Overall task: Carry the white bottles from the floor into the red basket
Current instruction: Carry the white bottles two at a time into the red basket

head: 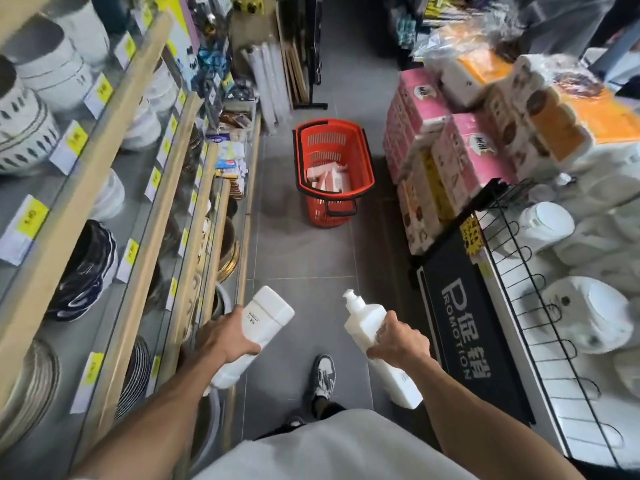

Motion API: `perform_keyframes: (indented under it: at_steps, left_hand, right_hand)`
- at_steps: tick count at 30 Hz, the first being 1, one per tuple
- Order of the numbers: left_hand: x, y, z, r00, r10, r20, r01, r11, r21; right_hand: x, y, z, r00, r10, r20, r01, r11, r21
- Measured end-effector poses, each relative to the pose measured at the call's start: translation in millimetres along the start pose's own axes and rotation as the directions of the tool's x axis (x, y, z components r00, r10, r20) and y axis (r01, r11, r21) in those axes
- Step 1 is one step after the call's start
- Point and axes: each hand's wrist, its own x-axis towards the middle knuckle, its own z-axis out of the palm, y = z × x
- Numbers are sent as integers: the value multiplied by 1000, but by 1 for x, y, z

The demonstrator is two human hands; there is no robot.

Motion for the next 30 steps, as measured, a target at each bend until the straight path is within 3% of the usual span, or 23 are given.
perform_keyframes:
  at_steps: [16,30]
  left_hand:
    - [118,35,-88,995,-103,-20,104,993,61]
    - [229,32,-131,998,3,63,-6,999,54]
  right_hand:
    - [151,-29,-103,1000,4,29,-3,1000,-12]
    - [233,-93,-157,991,136,20,-137,990,32]
